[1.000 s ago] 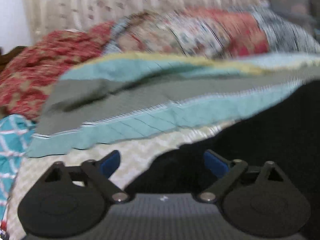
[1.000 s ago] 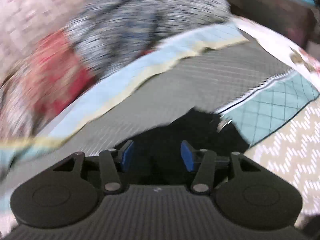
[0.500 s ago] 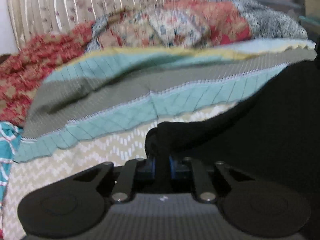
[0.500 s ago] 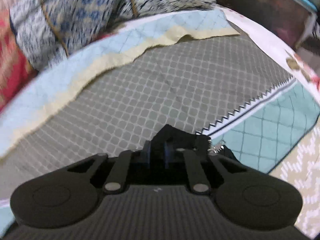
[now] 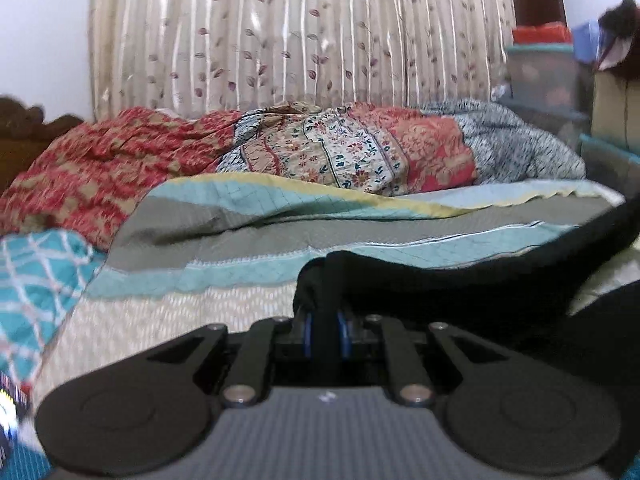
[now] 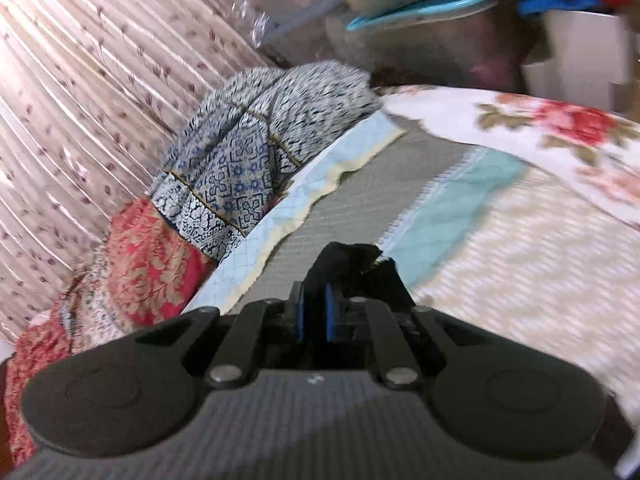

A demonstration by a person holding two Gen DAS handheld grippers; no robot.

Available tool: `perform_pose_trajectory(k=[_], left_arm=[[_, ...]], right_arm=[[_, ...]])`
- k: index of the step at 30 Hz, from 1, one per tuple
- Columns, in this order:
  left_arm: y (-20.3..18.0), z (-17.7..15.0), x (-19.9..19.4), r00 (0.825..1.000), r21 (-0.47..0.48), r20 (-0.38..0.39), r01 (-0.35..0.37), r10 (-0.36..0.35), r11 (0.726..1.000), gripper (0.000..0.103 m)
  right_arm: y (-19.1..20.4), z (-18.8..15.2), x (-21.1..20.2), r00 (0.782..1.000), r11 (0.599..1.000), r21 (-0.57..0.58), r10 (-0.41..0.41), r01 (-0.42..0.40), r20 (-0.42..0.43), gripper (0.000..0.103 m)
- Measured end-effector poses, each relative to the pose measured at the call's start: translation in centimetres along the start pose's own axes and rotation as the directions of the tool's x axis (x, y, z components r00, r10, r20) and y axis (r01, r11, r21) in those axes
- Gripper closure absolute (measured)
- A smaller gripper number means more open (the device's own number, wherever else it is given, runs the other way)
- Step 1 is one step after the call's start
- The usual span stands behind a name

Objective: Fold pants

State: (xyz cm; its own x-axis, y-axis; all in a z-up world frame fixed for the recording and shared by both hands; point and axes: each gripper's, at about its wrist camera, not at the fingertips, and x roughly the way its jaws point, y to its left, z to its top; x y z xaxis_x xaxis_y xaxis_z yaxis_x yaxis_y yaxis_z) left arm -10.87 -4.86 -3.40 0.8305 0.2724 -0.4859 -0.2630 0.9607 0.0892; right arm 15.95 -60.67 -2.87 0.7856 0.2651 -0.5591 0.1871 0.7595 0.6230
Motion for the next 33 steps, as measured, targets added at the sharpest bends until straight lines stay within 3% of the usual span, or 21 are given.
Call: perform_pose_trajectory(k=[3, 6, 11, 13, 15, 17, 18, 20, 23, 25, 26, 28, 30, 31, 33], left_arm=[[-0.7, -2.6, -3.5, 1.000, -0.035, -0.008, 0.008, -0.008, 0.999, 0.092], [-1.6, -5.4, -5.6, 0.998, -0.067, -0.051, 0.028, -0.032, 0.997, 0.092], [-3.4, -9.7, -6.8, 0.989, -0.101, -0.140, 0.032, -0.046, 0.994, 0.092], [-3.8, -10.8, -6.9, 0.986, -0.107, -0.160, 0.030, -0.047, 0.994, 0.090], [-4.0, -11.5, -7.1, 0.979, -0.119, -0.197, 0.021, -0.045, 0.993, 0.083], [-3.6, -11.9, -8.2, 0.979, -0.142, -0.192, 0.047, -0.074, 0.989, 0.079], [-3.3, -12.1, -9.0, 0.980, -0.160, -0.175, 0.068, -0.096, 0.985, 0.075], [-1.9, -12.3, -10.8, 0.983, -0.217, -0.118, 0.112, -0.139, 0.970, 0.057], [1.8, -12.4, -12.8, 0.989, -0.365, -0.038, 0.118, -0.142, 0.923, 0.046], [4.7, -12.3, -12.7, 0.993, -0.486, -0.021, 0.090, -0.114, 0.869, 0.043], [6.1, -12.2, -12.3, 0.994, -0.543, -0.025, 0.073, -0.103, 0.836, 0.042], [9.1, -12.1, -10.9, 0.996, -0.659, -0.042, 0.032, -0.079, 0.751, 0.036], [11.4, -11.8, -8.8, 0.995, -0.734, -0.059, 0.014, -0.084, 0.679, 0.026], [12.4, -11.6, -7.6, 0.994, -0.752, -0.053, 0.023, -0.095, 0.659, 0.025], [13.6, -10.7, -4.7, 0.990, -0.738, -0.061, 0.042, -0.128, 0.673, 0.019]], right_arm=[[-3.9, -2.2, -5.6, 1.000, 1.000, 0.021, -0.001, 0.001, 0.025, 0.091], [-7.5, -4.5, -8.6, 0.999, 0.999, 0.028, -0.038, 0.037, 0.036, 0.091], [-14.8, -8.4, -9.5, 0.993, 0.971, 0.208, -0.116, 0.116, -0.010, 0.090], [-16.1, -9.6, -8.9, 0.983, 0.961, 0.211, -0.179, 0.181, -0.027, 0.089], [-16.9, -10.4, -8.1, 0.977, 0.951, 0.225, -0.210, 0.212, -0.036, 0.081], [-17.7, -10.9, -8.2, 0.974, 0.930, 0.293, -0.227, 0.221, -0.014, 0.061], [-18.0, -11.0, -8.5, 0.973, 0.920, 0.330, -0.231, 0.213, 0.016, 0.061], [-17.9, -10.9, -9.4, 0.945, 0.890, 0.367, -0.317, 0.270, 0.075, 0.060], [-15.9, -10.5, -11.1, 0.883, 0.880, 0.325, -0.423, 0.347, 0.204, 0.060], [-13.5, -10.4, -11.6, 0.876, 0.912, 0.245, -0.392, 0.329, 0.280, 0.060], [-12.3, -10.6, -11.4, 0.884, 0.930, 0.202, -0.358, 0.308, 0.300, 0.060], [-8.9, -11.1, -10.4, 0.921, 0.969, 0.072, -0.249, 0.238, 0.299, 0.060], [-4.8, -12.2, -8.5, 0.967, 0.987, -0.081, -0.115, 0.137, 0.229, 0.060], [-3.0, -13.2, -7.6, 0.984, 0.987, -0.141, -0.050, 0.075, 0.170, 0.060], [0.9, -15.9, -5.3, 0.997, 0.968, -0.243, 0.076, -0.068, 0.026, 0.060]])
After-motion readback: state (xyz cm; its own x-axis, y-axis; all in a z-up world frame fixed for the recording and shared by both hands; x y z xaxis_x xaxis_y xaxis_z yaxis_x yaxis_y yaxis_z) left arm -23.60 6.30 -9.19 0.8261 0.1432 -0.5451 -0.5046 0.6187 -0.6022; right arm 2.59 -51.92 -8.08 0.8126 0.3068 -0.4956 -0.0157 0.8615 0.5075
